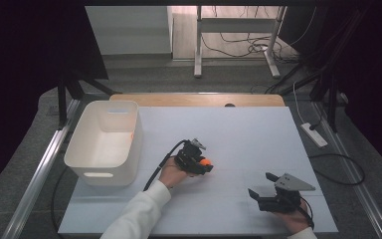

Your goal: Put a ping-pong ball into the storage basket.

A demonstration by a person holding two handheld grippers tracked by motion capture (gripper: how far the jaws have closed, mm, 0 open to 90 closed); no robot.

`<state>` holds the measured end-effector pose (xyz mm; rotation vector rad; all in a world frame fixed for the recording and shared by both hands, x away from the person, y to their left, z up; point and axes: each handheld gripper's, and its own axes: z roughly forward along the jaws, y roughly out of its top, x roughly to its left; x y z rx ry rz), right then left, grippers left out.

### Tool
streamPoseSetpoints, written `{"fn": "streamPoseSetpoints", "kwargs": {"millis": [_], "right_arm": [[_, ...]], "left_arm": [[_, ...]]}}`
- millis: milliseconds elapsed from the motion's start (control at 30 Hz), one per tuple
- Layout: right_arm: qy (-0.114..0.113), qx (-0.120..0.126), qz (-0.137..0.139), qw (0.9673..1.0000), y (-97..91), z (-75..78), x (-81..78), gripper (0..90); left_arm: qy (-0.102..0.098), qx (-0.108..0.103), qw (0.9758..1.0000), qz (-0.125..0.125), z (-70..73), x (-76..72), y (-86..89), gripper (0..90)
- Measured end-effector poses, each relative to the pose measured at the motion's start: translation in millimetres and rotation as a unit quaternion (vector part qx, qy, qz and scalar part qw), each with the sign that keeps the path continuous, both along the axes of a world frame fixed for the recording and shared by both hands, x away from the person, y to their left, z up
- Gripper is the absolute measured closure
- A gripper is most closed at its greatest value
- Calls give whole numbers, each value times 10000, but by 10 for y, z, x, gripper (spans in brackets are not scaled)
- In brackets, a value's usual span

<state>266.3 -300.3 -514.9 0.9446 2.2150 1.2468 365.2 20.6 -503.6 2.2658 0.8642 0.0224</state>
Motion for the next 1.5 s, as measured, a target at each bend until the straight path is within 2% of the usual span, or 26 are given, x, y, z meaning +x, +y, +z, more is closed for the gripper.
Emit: {"fn": "streamPoseSetpoints", "kwargs": {"millis": [333, 700, 933, 1500], "right_arm": [[-25, -7, -15, 10000, 2, 3, -2, 121], [-15, -26, -1, 10000, -1, -1, 0, 121], [-17, -21, 9, 10000, 2, -3, 1, 121], [-17, -22, 11, 10000, 1, -3, 5, 121]], "left_arm": [[-103, -221, 9997, 86, 104, -42, 71, 501], [-251, -337, 9991, 112, 177, -88, 107, 501], [-401, -454, 9981, 119, 253, -141, 141, 501], [-628, -683, 9955, 182, 411, -220, 261, 501]]}}
